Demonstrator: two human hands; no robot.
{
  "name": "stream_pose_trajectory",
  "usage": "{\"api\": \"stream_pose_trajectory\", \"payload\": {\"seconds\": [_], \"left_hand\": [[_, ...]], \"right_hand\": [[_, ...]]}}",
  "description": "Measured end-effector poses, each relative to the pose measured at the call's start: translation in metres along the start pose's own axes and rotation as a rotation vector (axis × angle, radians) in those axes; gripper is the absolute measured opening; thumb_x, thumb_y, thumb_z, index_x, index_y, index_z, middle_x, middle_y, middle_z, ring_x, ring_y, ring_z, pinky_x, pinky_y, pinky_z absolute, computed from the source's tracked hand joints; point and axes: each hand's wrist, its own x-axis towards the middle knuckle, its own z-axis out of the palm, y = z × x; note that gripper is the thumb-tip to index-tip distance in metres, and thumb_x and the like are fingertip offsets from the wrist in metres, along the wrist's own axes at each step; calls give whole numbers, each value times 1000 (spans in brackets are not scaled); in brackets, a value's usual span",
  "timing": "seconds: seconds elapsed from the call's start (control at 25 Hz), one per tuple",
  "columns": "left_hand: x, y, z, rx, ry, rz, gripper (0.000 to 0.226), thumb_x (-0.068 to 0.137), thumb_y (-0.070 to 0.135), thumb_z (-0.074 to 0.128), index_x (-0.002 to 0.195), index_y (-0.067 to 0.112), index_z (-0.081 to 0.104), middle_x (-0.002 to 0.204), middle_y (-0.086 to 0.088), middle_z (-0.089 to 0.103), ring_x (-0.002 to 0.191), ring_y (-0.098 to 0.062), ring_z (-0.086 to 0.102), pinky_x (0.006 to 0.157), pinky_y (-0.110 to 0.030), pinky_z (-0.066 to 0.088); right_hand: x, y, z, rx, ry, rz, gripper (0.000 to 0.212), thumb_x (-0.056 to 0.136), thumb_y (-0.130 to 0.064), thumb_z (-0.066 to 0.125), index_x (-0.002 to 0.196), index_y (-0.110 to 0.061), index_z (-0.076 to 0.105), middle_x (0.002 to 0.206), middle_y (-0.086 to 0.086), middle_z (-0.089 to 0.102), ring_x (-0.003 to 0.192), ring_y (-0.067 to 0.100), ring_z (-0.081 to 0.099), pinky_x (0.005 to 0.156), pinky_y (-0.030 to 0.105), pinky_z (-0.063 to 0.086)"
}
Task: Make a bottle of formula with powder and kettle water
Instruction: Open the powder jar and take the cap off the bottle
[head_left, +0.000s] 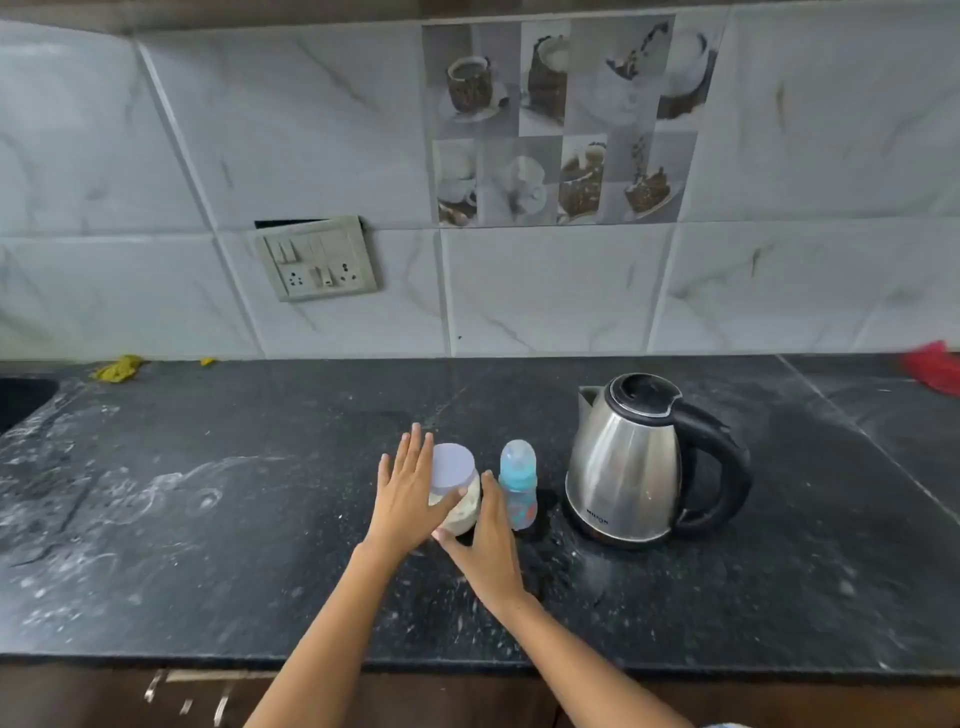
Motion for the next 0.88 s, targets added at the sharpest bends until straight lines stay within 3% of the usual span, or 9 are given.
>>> {"api": "stream_pose_trajectory", "payload": {"seconds": [0.12,0.24,0.32,0.44,0.56,0.76,0.88], "left_hand": [[14,3,-5,-31,-124,23,83,87,51,56,150,12,19,161,-5,10,148,-21,14,119,-41,12],[22,5,-15,-119,-124,-6,74,81,41,68,142,13,39,152,-2,37,134,-22,42,105,-32,34],[26,4,-20,-121,-142,-11,72,77,42,71,138,15,44,145,1,44,127,-22,47,98,-31,38],[27,6,-22,-51,-130,-2,70,77,44,70,136,15,46,140,0,47,121,-22,52,93,-33,44],[21,9,-16,-23,-83,-7,67,81,46,66,136,14,46,138,-3,47,119,-24,52,92,-35,47],[18,5,-11,6,-40,41,68,85,47,62,139,11,41,136,-9,45,121,-27,48,98,-34,42],[31,-4,-21,18,-247,216,76,90,45,56,150,18,19,155,-7,25,141,-25,28,113,-35,29]], "right_hand": [[13,1,7,97,-13,67,106,78,-28,80,155,-8,10,163,4,17,150,15,18,122,29,20],[25,-2,10,118,-7,94,108,72,-26,85,153,-8,16,160,4,26,148,15,25,121,35,25],[33,-1,8,142,-15,93,106,69,-27,87,152,-9,23,156,2,35,144,14,33,118,35,30],[42,6,9,159,29,91,92,60,-24,89,138,-13,42,133,-2,58,123,11,55,106,34,45],[43,11,10,153,47,73,82,57,-25,87,130,-18,49,117,-7,66,108,6,62,94,33,52],[44,13,13,130,64,59,81,60,-29,86,131,-15,51,117,-4,67,108,10,63,93,33,52],[42,10,13,131,72,75,91,57,-33,87,137,-14,47,125,-4,65,115,10,61,97,31,51]]}}
